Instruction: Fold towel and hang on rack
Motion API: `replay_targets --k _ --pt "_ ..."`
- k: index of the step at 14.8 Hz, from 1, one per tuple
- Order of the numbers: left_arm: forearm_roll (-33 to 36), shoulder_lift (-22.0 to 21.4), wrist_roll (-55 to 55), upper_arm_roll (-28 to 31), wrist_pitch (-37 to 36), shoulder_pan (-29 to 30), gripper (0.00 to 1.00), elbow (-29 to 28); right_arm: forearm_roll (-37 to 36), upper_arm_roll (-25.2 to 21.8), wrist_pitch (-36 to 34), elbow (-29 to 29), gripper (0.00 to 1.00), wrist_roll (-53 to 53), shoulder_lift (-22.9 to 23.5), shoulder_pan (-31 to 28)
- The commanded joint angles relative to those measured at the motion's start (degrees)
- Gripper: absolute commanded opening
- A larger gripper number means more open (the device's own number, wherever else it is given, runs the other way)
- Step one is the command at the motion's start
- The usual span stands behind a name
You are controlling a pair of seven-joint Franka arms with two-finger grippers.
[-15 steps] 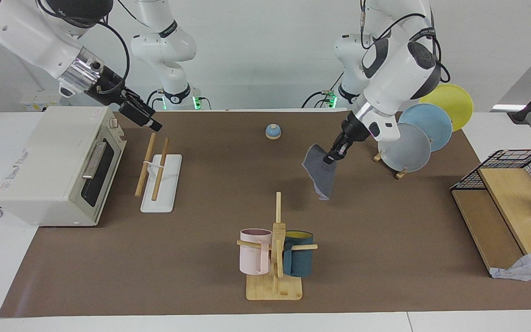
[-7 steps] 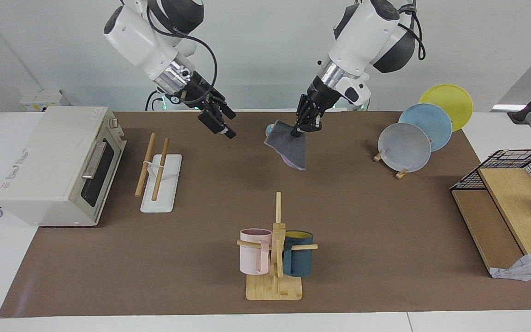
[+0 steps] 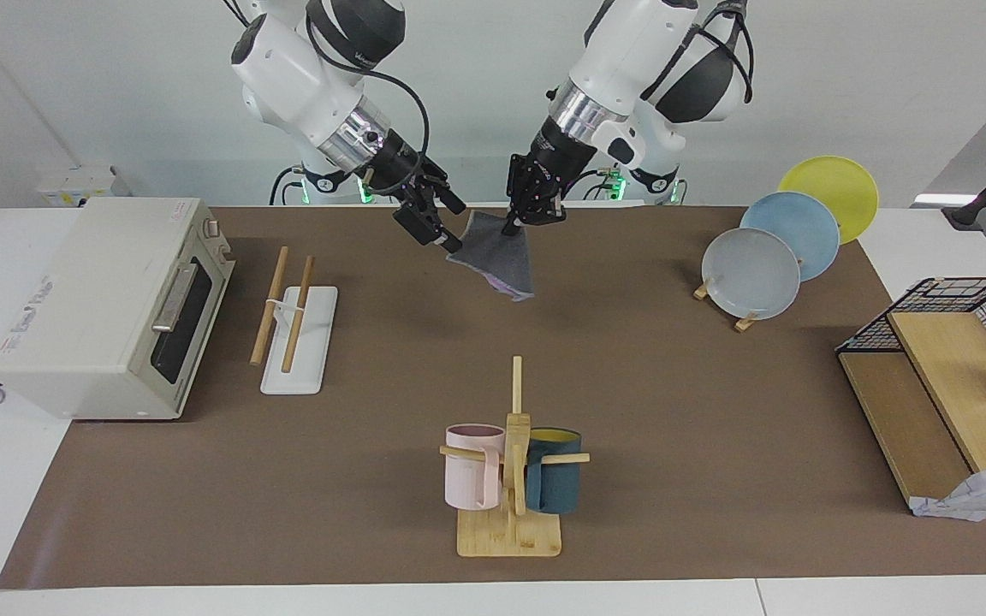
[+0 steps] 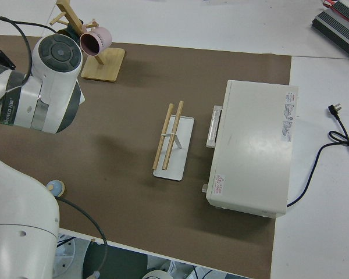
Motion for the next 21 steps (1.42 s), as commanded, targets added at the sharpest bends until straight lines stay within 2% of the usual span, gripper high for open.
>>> replay_targets --k 1,9,10,14,15,21 --pt "0.8 -1.1 -3.2 0.4 0.9 -0.6 0.00 -1.0 1.3 -0.3 1.3 -1.3 1.00 0.6 0.7 1.1" --pt "0.8 -1.1 -5.4 0.4 1.4 -1.3 0.00 -1.0 1.2 -0.3 4.5 0.1 0.99 -3.3 4.3 3.1" --pt "0.8 -1.1 -5.4 0.4 1.5 -1.3 0.00 -1.1 1.2 -0.3 4.6 0.9 0.85 -4.4 5.0 3.1" --pt "0.8 -1.3 -5.9 0.4 1.7 -1.5 0.00 -1.7 1.2 -0.2 6.4 1.8 0.07 -7.6 6.2 3.2" --pt "0.8 -1.3 -6.0 0.4 1.7 -1.5 0.00 -1.7 1.3 -0.2 6.2 1.9 0.00 -9.3 6.2 3.2" --pt "0.8 -1.3 -5.9 0.4 1.8 -1.5 0.00 -1.7 0.8 -0.3 4.2 1.8 0.00 -13.7 6.1 2.9"
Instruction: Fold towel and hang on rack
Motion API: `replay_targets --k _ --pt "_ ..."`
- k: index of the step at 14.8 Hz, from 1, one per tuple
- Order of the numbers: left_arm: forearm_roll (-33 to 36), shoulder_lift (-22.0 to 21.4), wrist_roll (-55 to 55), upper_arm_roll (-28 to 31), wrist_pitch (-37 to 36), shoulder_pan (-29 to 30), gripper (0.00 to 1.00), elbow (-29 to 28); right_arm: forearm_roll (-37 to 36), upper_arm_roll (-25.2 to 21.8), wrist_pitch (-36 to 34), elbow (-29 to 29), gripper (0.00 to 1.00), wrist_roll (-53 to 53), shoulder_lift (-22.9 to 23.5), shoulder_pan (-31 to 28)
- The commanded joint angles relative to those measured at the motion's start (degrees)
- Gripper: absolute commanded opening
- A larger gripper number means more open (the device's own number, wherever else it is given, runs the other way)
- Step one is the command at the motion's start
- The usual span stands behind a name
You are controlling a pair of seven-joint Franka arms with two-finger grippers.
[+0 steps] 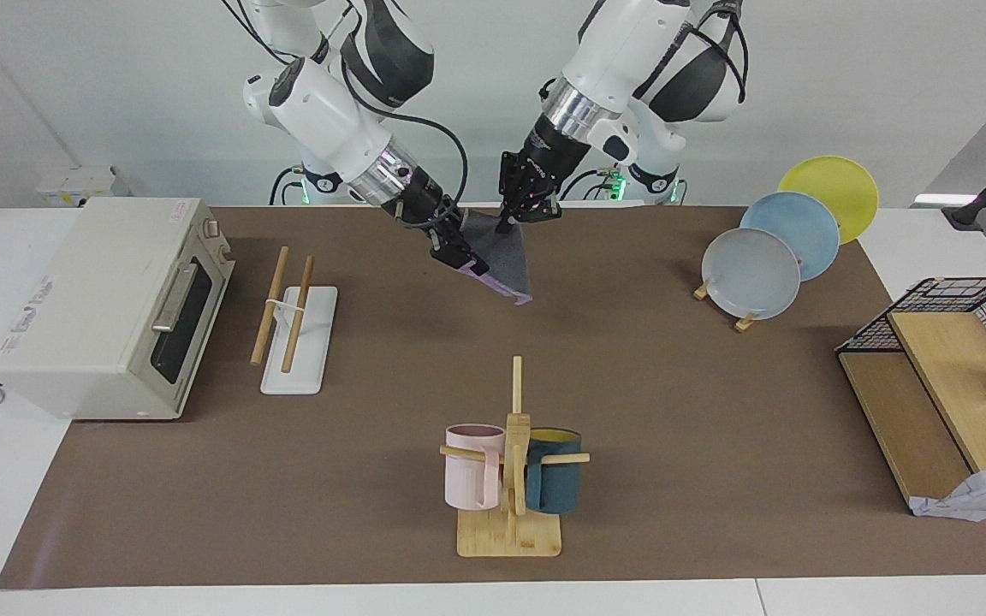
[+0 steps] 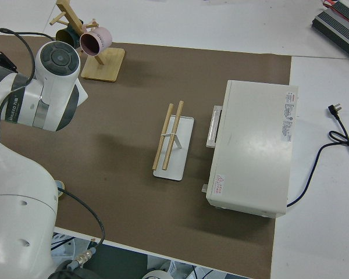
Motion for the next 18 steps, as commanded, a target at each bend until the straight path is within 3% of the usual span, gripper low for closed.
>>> replay_targets --k 1,2,3,4,8,11,15,18 --pt "0.8 -1.3 -1.4 0.5 1.3 -0.8 0.00 -1.7 0.6 -0.2 -1.4 0.7 0.00 -3.2 0.3 -0.1" --pt "1.0 -1.3 -0.4 0.5 1.4 -0.8 0.00 -1.7 0.5 -0.2 -1.5 0.7 0.00 -3.3 0.3 -0.1" --pt "2.5 -1.3 0.2 0.5 1.7 -0.8 0.79 -1.7 0.4 -0.2 -1.9 0.7 0.00 -3.4 0.3 -0.1" --pt "4.3 -1.3 0.2 0.4 1.9 -1.6 1.00 -1.7 -0.4 -0.2 -2.8 0.7 0.00 -4.3 0.3 -0.3" --pt "5.6 -2.1 8.7 0.7 1.8 -1.1 1.00 -3.4 -12.8 -0.3 -8.3 0.9 0.00 -12.2 -0.1 -0.7" --pt "5.6 -3.0 17.5 1.0 1.4 2.6 1.00 -5.5 -21.3 -0.6 -15.5 0.6 0.00 -21.8 -0.9 -3.9" --pt "5.6 -3.8 36.9 1.0 -1.1 9.8 1.00 -7.6 -31.8 -0.5 -23.5 -0.7 0.00 -28.8 -2.1 -9.2" --pt "5.4 -5.5 52.5 1.0 -2.8 14.5 1.00 -10.6 -34.8 -0.6 -27.0 -2.3 0.00 -38.4 -3.2 -14.6"
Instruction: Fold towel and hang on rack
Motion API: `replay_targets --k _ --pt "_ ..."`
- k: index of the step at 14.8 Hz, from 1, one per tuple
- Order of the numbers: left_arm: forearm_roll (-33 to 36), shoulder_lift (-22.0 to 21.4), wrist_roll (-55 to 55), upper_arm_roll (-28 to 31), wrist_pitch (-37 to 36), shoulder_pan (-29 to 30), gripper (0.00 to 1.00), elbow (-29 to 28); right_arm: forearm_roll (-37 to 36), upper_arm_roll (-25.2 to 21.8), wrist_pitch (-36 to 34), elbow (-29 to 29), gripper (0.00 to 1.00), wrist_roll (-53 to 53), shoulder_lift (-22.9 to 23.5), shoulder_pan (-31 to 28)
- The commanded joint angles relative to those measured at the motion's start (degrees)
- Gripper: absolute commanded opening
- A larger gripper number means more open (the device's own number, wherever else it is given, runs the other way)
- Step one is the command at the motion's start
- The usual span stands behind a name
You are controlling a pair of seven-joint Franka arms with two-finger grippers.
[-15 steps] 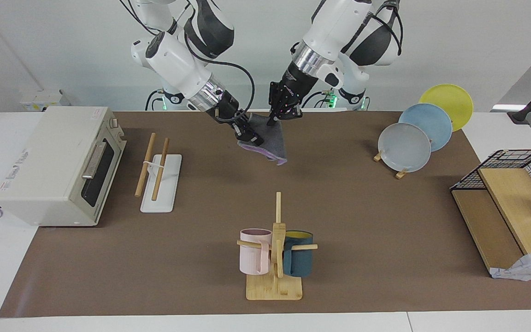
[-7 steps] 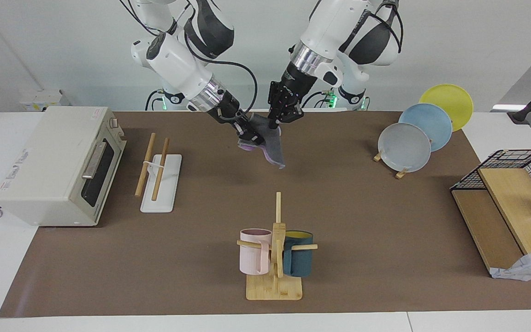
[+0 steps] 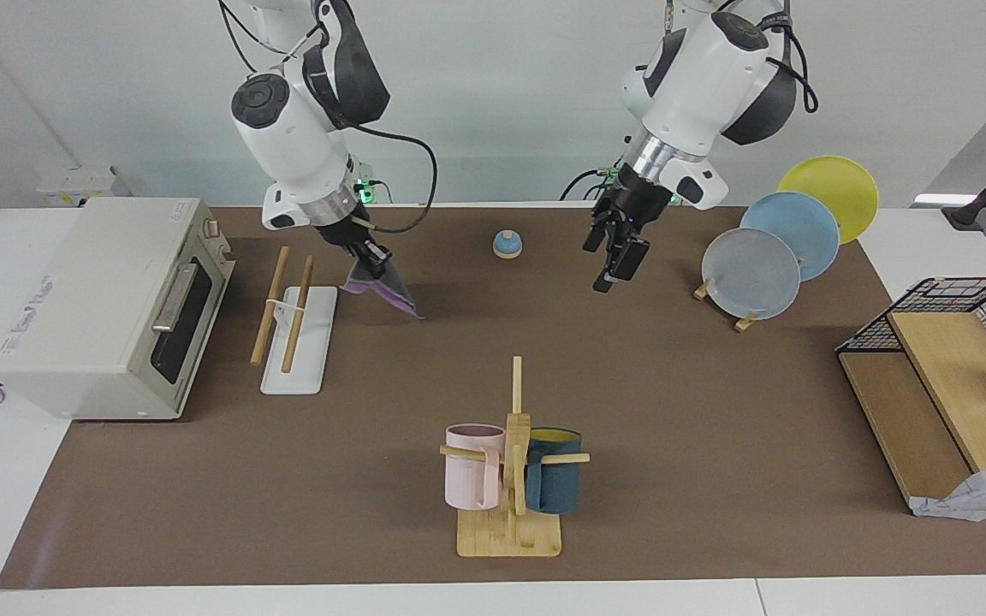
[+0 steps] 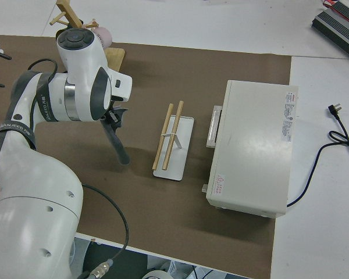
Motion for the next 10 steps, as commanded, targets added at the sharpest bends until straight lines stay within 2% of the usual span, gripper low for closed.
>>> replay_targets --k 1,4,7,10 --pt "0.3 -3.6 13.0 -0.3 -1.9 4.0 1.00 -4.3 -3.8 0.4 -2.3 -2.0 0.00 -8.4 -1.9 -4.5" --pt "0.4 -3.6 31.1 -0.3 -4.1 8.2 1.00 -4.1 -10.7 0.4 -3.0 -2.0 0.00 -16.4 -1.9 -7.2" --pt "0.9 -3.5 50.2 -0.1 -7.2 11.0 1.00 -3.3 -13.1 0.4 -2.9 -1.8 0.00 -24.2 -1.8 -11.1" --pt "7.5 -3.1 65.0 0.2 -12.2 12.5 1.00 -1.3 -16.1 0.2 -2.7 -1.4 0.00 -30.2 -1.8 -13.3"
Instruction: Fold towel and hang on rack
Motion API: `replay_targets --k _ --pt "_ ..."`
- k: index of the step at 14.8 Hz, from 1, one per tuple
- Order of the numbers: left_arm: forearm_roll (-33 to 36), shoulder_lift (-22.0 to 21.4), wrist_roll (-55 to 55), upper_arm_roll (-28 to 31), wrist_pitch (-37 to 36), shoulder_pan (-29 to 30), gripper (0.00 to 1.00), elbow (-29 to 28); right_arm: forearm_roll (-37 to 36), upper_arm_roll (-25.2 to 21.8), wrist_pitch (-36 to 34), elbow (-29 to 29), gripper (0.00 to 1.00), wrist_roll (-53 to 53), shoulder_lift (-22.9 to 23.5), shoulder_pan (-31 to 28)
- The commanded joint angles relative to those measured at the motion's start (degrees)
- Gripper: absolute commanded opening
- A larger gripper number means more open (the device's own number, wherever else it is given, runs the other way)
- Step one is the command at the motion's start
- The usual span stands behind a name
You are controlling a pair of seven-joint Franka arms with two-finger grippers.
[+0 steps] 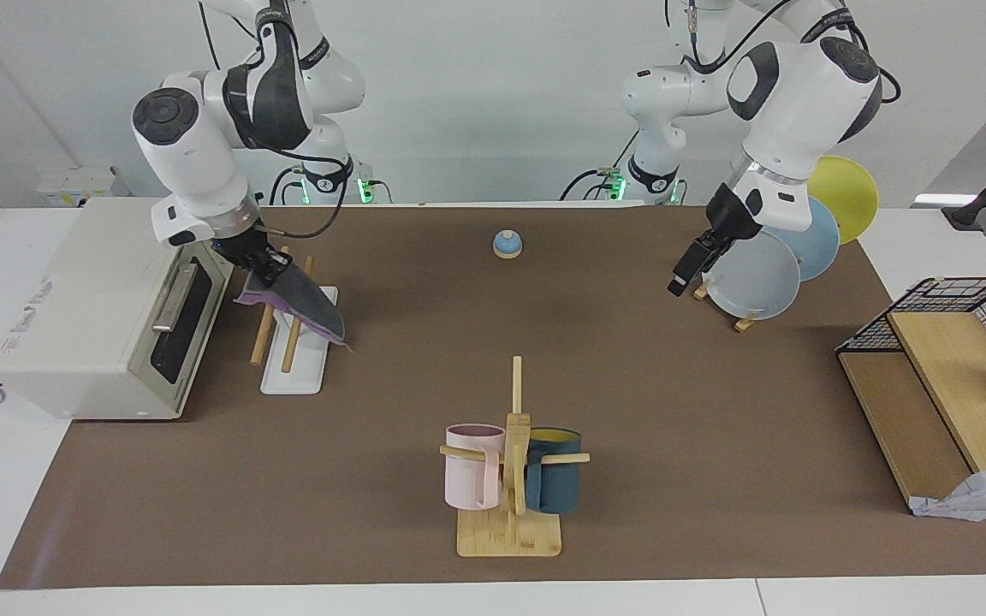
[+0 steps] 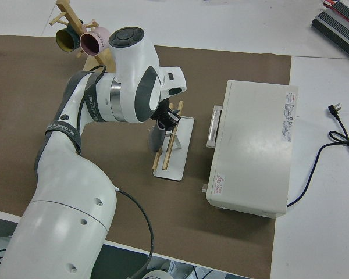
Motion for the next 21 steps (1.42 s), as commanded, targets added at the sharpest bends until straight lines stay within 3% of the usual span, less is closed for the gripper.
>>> replay_targets --k 1,4,8,10,11,12,13,14,15,21 --pt "6.1 -0.7 12.1 -0.2 -4.6 1.2 1.00 1.8 -1.8 0.4 -0.4 -0.8 0.00 -5.2 -1.3 -2.4" --pt "12.0 2.0 22.5 -0.1 -11.9 1.1 1.00 8.1 -1.9 0.4 -0.5 -1.1 0.00 -6.6 -1.5 -3.3" --pt "16.8 7.3 27.8 -0.1 -27.1 -0.3 1.00 20.0 -2.1 0.4 -0.9 -1.3 0.00 -11.0 -1.9 -5.0" --pt "17.4 7.3 30.5 -0.2 -31.4 -0.7 1.00 21.7 -2.1 0.4 -1.1 -1.3 0.00 -11.2 -1.9 -5.4" --pt "16.9 6.9 30.6 -0.2 -31.3 -0.7 1.00 21.1 -2.1 0.4 -1.1 -1.3 0.05 -11.2 -1.9 -5.5" --pt "16.6 6.1 30.5 0.0 -31.1 -0.6 1.00 19.7 -2.1 0.4 -1.2 -1.3 0.33 -11.3 -1.9 -5.5" --pt "16.2 5.3 30.3 0.1 -29.7 -0.6 1.00 18.0 -2.1 0.4 -1.2 -1.3 0.55 -11.5 -1.9 -5.7" --pt "15.0 4.0 30.0 0.3 -27.1 -0.6 1.00 15.3 -2.1 0.4 -1.2 -1.3 0.86 -11.6 -1.9 -5.8" --pt "13.8 3.0 29.9 0.4 -24.1 -0.7 1.00 12.8 -2.1 0.4 -1.2 -1.3 1.00 -11.8 -1.9 -5.8" --pt "12.1 2.3 28.1 1.7 -21.6 -0.7 1.00 12.3 -2.1 0.4 -2.5 -0.4 1.00 -12.4 -2.2 -5.8"
